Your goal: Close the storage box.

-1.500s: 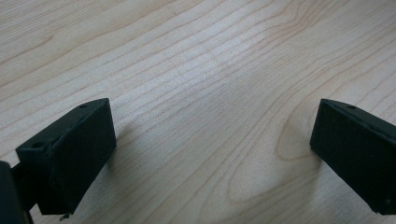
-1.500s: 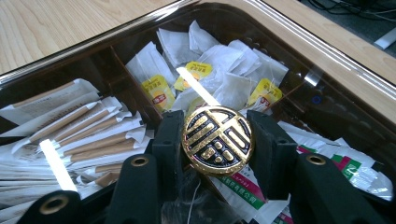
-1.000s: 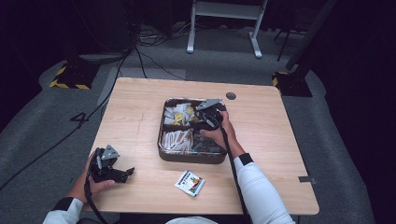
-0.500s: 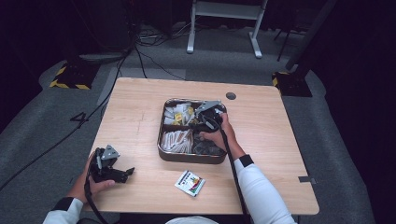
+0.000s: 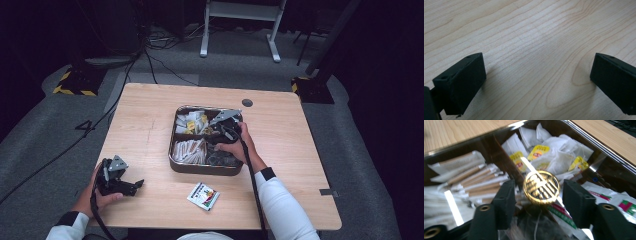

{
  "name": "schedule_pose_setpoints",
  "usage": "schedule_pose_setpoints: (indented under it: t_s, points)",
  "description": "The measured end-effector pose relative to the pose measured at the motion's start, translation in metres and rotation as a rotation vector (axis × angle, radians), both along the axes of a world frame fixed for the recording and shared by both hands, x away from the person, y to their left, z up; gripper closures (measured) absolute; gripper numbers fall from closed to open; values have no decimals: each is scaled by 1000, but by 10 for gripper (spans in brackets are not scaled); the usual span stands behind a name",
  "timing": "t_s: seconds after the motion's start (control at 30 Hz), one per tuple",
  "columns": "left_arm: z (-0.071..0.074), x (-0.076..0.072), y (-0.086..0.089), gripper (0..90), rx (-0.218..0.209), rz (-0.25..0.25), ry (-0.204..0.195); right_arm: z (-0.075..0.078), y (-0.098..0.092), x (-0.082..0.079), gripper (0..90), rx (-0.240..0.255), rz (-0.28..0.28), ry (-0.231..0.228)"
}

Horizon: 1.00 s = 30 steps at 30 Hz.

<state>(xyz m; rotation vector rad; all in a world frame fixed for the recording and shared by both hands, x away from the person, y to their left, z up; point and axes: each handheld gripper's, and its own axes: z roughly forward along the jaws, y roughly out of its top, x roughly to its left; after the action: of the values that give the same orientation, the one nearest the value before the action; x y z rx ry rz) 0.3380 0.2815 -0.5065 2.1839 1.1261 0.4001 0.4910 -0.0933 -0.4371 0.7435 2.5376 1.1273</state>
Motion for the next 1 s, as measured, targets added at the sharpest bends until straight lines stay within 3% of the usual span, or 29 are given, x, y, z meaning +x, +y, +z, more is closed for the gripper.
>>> schedule_pose_setpoints:
  t_s: [0.2,0.37,0.5,0.63,1.0]
  points:
    - [0,0,0,5,-1,0,0,2,-12,-5,289,28,0,-15]
    - [0,0,0,5,-2,2,-3,4,-12,-9,201,18,41,-20]
    - [0,0,0,5,-2,-1,-3,4,-13,-9,162,-10,15,-43]
    - [0,0,0,5,-4,-1,0,6,-17,-11,166,-4,21,-49]
    - [0,0,0,5,-3,-1,-1,11,-27,-20,187,-84,20,-104]
